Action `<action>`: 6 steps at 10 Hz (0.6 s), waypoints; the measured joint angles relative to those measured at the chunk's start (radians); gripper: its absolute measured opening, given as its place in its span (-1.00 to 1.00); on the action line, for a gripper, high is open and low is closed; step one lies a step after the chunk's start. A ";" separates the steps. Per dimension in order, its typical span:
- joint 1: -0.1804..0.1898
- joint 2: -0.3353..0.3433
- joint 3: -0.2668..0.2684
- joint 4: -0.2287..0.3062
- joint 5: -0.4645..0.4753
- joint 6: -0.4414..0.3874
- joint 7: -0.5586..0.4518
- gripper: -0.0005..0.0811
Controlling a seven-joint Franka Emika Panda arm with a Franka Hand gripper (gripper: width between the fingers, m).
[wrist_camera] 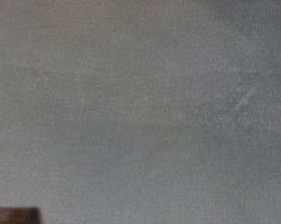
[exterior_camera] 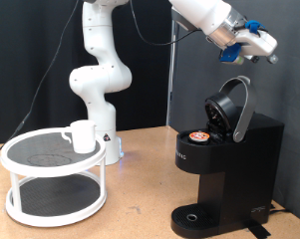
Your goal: Make a cup of coffee with the keurig machine
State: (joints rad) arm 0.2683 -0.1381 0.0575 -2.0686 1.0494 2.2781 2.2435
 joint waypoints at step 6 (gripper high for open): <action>-0.001 0.009 0.004 0.000 -0.064 0.007 0.000 -0.89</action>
State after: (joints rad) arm 0.2676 -0.1291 0.0619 -2.0687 0.9857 2.2855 2.2439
